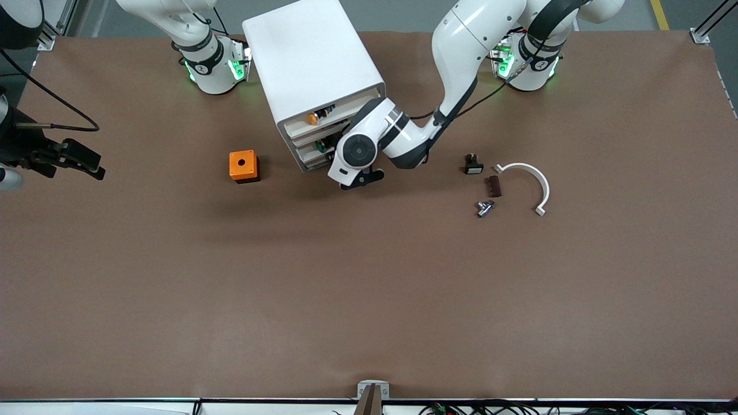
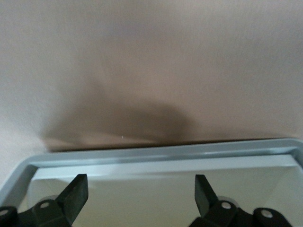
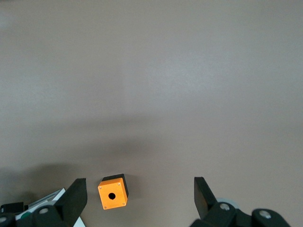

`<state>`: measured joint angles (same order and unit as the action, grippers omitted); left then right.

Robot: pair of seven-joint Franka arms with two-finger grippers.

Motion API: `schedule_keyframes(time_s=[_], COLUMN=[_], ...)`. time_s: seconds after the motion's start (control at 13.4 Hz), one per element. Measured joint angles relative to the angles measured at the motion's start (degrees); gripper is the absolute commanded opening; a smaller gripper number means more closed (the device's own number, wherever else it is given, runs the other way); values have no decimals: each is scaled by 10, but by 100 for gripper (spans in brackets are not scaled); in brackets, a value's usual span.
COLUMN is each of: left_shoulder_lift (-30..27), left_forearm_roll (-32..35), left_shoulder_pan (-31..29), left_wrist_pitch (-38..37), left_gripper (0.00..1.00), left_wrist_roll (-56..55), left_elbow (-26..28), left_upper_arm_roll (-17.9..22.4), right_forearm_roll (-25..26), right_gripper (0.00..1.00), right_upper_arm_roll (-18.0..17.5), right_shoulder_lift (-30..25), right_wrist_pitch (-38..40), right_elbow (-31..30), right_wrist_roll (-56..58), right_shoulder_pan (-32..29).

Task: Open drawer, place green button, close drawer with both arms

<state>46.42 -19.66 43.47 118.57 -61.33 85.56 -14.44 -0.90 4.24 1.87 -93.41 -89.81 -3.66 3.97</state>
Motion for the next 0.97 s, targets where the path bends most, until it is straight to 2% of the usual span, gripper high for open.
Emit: schedule_keyframes(time_s=[0.22,0.45,0.67,0.9,0.97], left_shoulder_lift=[-1,-6,-43,-121,-142], left_forearm_roll=[0,28,76,159,169], left_shoulder_pan=[6,-14,-96,-175,-196], left_wrist_pitch=[0,6,-1,-77,-106], left_gripper=[100,100,100,100,100], left_wrist_roll=[-57,-67,-68,-30,1], left_elbow=[0,-18,-63,-71,-71], left_upper_arm_roll=[1,27,36,36,37], right_forearm_roll=[0,1,1,1,1], right_gripper=[100,100,100,100,100], right_upper_arm_roll=[0,0,0,-1,-1], right_shoulder_lift=[-1,-2,-2,-2,-2], right_wrist_pitch=[-6,-7,-6,-6,-6], right_elbow=[0,1,1,1,1], right_wrist_roll=[0,0,0,0,0], right_shoulder_pan=[-2,-4,-9,-9,-9])
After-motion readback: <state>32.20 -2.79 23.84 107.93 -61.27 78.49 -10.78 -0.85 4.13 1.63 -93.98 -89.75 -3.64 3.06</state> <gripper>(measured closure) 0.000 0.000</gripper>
